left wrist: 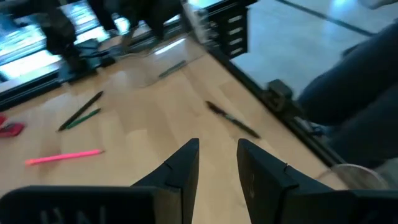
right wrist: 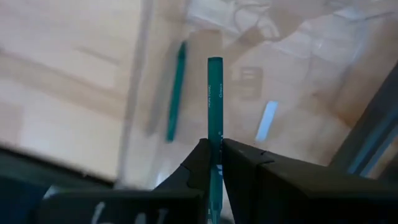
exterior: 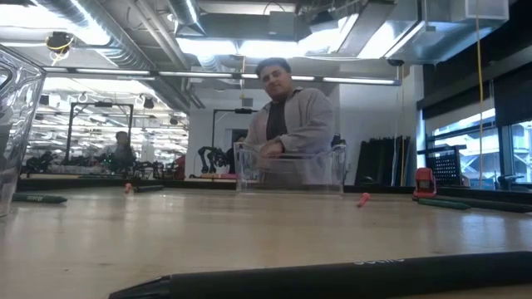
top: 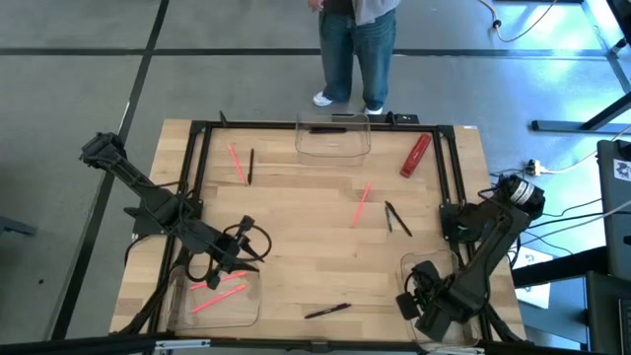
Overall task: Sort crayons/erasers/pens/pencils in bins
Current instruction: Put the green crayon into the bottom right transparent bin
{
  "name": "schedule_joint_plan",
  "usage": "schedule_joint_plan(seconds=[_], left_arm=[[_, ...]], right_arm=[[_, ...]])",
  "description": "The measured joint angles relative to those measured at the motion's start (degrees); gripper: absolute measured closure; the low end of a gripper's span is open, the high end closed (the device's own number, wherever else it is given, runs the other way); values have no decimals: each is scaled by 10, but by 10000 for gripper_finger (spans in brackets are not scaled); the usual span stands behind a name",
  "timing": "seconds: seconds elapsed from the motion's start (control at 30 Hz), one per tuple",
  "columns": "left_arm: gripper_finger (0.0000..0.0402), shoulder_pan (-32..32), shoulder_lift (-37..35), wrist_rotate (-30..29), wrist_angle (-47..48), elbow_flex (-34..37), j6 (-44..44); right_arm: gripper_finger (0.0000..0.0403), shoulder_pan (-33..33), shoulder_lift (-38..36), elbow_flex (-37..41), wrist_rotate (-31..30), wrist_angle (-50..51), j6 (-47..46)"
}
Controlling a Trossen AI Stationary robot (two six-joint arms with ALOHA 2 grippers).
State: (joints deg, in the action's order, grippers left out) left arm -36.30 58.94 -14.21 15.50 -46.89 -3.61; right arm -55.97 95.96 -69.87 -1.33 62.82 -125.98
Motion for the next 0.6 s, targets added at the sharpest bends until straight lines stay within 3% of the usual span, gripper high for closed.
schedule_joint_plan(seconds=[0.33,0.6], left_arm=[[300,0,0,3,-1,0,0],[300,0,0,2,-2,0,0]], right_arm=[[370,10,0,75,1,-65,-12],[369,11,0,90,0,-90,-12]])
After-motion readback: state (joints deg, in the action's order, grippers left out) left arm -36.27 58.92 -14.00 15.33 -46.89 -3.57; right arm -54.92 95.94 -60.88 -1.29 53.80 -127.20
